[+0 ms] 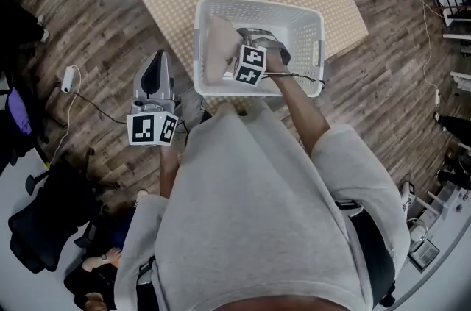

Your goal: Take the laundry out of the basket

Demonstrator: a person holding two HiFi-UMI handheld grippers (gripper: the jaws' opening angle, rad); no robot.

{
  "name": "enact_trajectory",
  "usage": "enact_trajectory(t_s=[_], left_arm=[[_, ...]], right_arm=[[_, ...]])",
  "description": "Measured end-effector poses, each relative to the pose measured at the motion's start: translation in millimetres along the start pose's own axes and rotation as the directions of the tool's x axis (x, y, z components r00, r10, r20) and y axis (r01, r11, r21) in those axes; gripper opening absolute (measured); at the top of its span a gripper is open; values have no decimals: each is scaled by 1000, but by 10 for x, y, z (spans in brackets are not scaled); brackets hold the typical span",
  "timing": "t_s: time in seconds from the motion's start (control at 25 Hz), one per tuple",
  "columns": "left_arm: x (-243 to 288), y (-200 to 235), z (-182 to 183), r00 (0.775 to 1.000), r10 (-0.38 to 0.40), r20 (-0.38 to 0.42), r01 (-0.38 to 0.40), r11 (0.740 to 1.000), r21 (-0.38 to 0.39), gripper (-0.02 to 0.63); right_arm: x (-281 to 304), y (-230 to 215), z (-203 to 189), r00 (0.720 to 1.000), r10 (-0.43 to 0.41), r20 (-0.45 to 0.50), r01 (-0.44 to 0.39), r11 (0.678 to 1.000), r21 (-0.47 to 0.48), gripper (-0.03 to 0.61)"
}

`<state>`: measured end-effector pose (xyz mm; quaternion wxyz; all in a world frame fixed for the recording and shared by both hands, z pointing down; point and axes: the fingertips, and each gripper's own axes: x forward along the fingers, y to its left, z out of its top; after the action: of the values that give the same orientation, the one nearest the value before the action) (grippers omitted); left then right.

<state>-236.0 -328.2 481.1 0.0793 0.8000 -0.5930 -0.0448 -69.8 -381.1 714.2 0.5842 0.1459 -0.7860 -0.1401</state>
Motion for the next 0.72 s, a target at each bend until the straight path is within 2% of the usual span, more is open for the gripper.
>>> enact_trajectory(t_s=[0.16, 0.4, 0.56, 0.72], left_arm=[[2, -104, 102, 999, -42, 27, 42, 999, 15, 9], [106, -375, 325, 990, -122, 77, 119, 992, 50, 9], [173, -576, 470, 980, -173, 101, 165, 983, 86, 9], [226, -695, 527, 973, -202, 112, 191, 976, 105, 9]], right_arm=[[-420, -263, 113, 988, -152, 35, 152, 988, 7, 167], [-1095, -564, 247, 939, -328, 107, 321, 944, 78, 169], [-1354, -593, 211, 910, -398, 112, 386, 915, 119, 169], [-1429, -543, 190, 894, -431, 126, 411, 898, 158, 170]])
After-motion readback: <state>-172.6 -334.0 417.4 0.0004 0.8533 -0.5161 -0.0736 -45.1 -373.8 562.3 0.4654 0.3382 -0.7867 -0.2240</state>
